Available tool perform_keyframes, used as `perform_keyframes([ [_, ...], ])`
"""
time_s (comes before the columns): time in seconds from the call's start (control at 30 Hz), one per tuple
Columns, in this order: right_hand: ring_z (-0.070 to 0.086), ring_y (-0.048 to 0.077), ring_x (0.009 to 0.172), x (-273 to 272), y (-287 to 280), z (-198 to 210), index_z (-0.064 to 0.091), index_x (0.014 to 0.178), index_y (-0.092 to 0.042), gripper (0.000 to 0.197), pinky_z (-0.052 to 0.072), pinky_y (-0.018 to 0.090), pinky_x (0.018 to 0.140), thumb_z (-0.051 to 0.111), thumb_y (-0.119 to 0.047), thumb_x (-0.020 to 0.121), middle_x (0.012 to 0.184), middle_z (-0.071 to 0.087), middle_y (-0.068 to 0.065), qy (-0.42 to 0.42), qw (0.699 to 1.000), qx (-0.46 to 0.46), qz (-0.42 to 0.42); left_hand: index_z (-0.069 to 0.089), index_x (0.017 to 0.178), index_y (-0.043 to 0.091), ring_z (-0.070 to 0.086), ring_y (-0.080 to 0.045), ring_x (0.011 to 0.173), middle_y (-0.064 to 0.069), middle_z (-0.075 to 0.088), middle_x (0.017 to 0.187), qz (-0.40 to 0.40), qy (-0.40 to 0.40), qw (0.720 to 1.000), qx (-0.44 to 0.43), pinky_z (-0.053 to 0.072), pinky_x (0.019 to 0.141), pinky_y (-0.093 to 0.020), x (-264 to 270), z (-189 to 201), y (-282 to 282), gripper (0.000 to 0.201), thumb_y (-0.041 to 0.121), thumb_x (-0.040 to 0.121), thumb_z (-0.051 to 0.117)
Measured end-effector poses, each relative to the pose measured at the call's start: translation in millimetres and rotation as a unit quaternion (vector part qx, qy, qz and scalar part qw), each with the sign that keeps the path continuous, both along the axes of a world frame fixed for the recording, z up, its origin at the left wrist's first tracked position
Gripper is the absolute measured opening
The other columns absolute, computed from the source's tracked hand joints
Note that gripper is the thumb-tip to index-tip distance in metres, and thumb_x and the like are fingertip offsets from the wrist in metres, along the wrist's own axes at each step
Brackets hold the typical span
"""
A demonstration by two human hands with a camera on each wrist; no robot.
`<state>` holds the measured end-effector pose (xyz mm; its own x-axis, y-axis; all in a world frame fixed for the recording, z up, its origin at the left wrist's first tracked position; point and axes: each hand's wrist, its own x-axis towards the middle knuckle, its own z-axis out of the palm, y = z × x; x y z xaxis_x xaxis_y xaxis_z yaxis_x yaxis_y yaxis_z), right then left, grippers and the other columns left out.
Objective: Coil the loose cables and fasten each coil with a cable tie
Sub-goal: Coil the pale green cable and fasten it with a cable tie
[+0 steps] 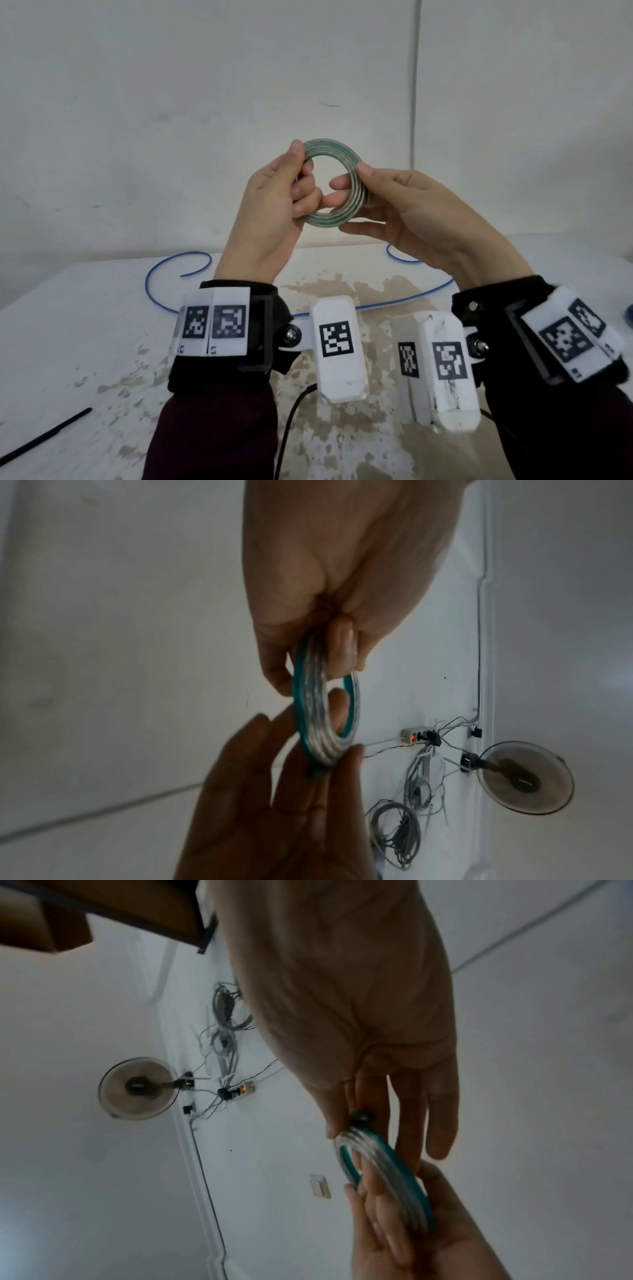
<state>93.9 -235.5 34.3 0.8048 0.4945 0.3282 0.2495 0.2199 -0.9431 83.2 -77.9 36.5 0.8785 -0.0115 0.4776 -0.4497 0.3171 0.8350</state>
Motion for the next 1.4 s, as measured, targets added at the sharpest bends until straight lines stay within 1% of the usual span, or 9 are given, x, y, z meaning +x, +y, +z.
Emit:
perform_keyframes([
  [0.17, 0.063, 0.009, 0.071, -0.6, 0.8, 1.7, 0.059, 0.086, -0.013, 0.033, 0.054, 0.030, 0.081, 0.033, -0.025, 0.103, 0.069, 0.064, -0.003, -0.009, 1.000, -0.005, 0.004, 0.044, 0.075, 0.010, 0.027, -0.007, 0.040, 0.008, 0.030, 0.048, 0.005, 0.004, 1.000, 0.018, 0.034, 0.058, -0.020, -0.2, -0.3, -4.1, 0.033, 0.025, 0.103, 0.036],
  [0.33, 0.041, 0.008, 0.057, 1.6, -6.7, 3.2, 0.049, 0.077, -0.016, 0.034, 0.043, 0.016, 0.066, 0.031, -0.027, 0.104, 0.054, 0.044, -0.010, -0.061, 0.995, -0.072, -0.031, 0.048, 0.076, 0.009, 0.051, -0.018, 0.044, 0.001, 0.042, 0.043, -0.087, 0.065, 0.988, 0.113, 0.049, 0.072, -0.034, -6.7, 0.8, -1.2, 0.031, 0.026, 0.100, 0.037],
  [0.53, 0.032, 0.011, 0.057, -0.8, -12.7, 3.8, 0.052, 0.077, -0.014, 0.034, 0.040, 0.026, 0.074, 0.035, -0.028, 0.103, 0.055, 0.033, -0.007, -0.099, 0.983, -0.148, -0.032, 0.057, 0.077, 0.008, 0.053, -0.013, 0.044, 0.004, 0.045, 0.047, -0.068, 0.050, 0.976, 0.202, 0.049, 0.081, -0.037, -8.9, -3.5, -2.4, 0.026, 0.022, 0.096, 0.046],
  [0.63, 0.041, 0.009, 0.054, 2.9, -12.2, 2.3, 0.059, 0.076, -0.012, 0.034, 0.046, 0.029, 0.077, 0.043, -0.033, 0.099, 0.052, 0.044, -0.006, -0.066, 0.989, -0.118, -0.066, 0.055, 0.080, 0.008, 0.028, -0.007, 0.040, 0.012, 0.031, 0.046, -0.048, 0.034, 0.977, 0.205, 0.042, 0.065, -0.021, -9.0, -3.3, -4.6, 0.025, 0.020, 0.099, 0.044],
  [0.73, 0.050, 0.009, 0.055, 7.4, -11.0, -1.2, 0.064, 0.076, -0.010, 0.038, 0.049, 0.025, 0.073, 0.046, -0.035, 0.098, 0.057, 0.054, -0.003, -0.068, 0.985, -0.116, -0.109, 0.054, 0.077, 0.008, 0.021, -0.008, 0.042, 0.012, 0.029, 0.046, -0.013, 0.019, 0.978, 0.208, 0.016, 0.065, -0.032, -8.7, -3.3, -9.2, 0.026, 0.019, 0.099, 0.045],
  [0.9, 0.051, 0.012, 0.067, 10.4, -8.0, -3.3, 0.063, 0.085, -0.010, 0.040, 0.049, 0.029, 0.078, 0.031, -0.027, 0.104, 0.074, 0.055, 0.005, -0.052, 0.990, -0.101, -0.079, 0.055, 0.074, 0.007, 0.026, -0.007, 0.041, 0.010, 0.033, 0.046, 0.058, -0.007, 0.976, 0.209, 0.027, 0.054, -0.022, -6.9, -3.0, -9.5, 0.027, 0.017, 0.098, 0.049],
  [1.07, 0.042, 0.008, 0.056, 13.5, -4.8, -5.4, 0.053, 0.077, -0.013, 0.039, 0.047, 0.030, 0.078, 0.030, -0.028, 0.104, 0.059, 0.043, -0.004, -0.081, 0.987, -0.071, -0.120, 0.054, 0.071, 0.008, 0.029, -0.006, 0.039, 0.012, 0.043, 0.037, 0.150, -0.055, 0.962, 0.223, 0.028, 0.044, -0.016, -8.5, -1.6, -26.3, 0.028, 0.014, 0.098, 0.049],
  [1.17, 0.038, 0.009, 0.055, 12.7, -8.8, -1.8, 0.049, 0.073, -0.015, 0.039, 0.047, 0.033, 0.081, 0.032, -0.029, 0.104, 0.053, 0.036, -0.009, -0.082, 0.986, -0.055, -0.132, 0.053, 0.073, 0.006, 0.031, -0.005, 0.036, 0.012, 0.041, 0.038, 0.138, -0.053, 0.969, 0.200, 0.029, 0.042, -0.014, -10.7, -0.2, -34.5, 0.027, 0.012, 0.099, 0.048],
  [1.4, 0.038, 0.011, 0.055, -10.2, 11.9, 3.5, 0.049, 0.073, -0.013, 0.039, 0.047, 0.027, 0.074, 0.032, -0.029, 0.104, 0.044, 0.036, -0.015, -0.082, 0.987, -0.062, -0.125, 0.063, 0.078, 0.007, 0.057, -0.016, 0.057, -0.001, 0.052, 0.059, 0.183, -0.058, 0.954, 0.230, 0.048, 0.067, -0.035, -30.6, -0.3, -8.3, 0.032, 0.030, 0.096, 0.052],
])
